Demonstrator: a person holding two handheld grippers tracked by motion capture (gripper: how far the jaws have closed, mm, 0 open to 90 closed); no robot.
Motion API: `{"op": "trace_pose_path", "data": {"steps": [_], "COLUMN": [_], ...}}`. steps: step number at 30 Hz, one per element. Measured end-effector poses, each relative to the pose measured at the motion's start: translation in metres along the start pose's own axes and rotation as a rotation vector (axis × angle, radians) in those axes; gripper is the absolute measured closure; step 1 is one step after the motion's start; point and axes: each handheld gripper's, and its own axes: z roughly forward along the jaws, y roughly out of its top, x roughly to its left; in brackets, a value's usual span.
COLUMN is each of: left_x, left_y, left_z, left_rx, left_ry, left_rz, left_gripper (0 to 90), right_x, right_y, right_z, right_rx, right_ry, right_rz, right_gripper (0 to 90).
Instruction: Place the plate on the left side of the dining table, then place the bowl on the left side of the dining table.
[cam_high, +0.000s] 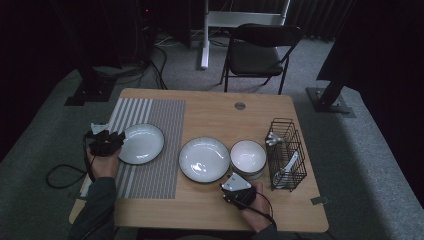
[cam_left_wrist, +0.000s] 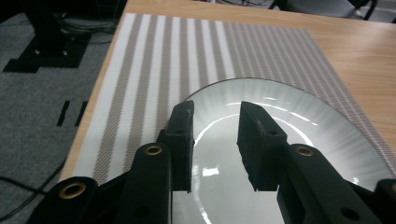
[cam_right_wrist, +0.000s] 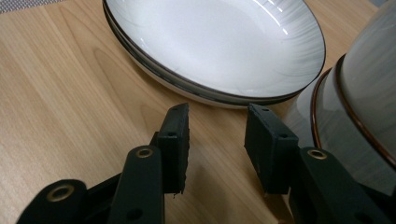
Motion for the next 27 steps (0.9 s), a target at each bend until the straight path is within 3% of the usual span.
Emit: {"op": "trace_pose_path", "data": {"steps": [7,15,27], "left_x": [-0.016,-0.045,-0.077], "left_y": [0.005,0.010,0.017], "left_z": [0.000,0.005,0.009], "left_rx": [0.000,0.013,0.023], "left_ry": [-0.036,-0.107,-0.184], "left_rz": [0.046,0.105,0.161], "left_gripper": [65.7,64.8,60.5], "right_x": [-0.003,-0.004,-0.007], "right_y": [-0.003,-0.007,-0.015], "right_z": [0.002,0.004,0.006], "right_rx": [0.010,0.020,0.023], "right_ry": [0.007,0.023,0.090], "right_rz": [0.001,0.003,0.026], "right_gripper": [59.2,58.6,56.7]}}
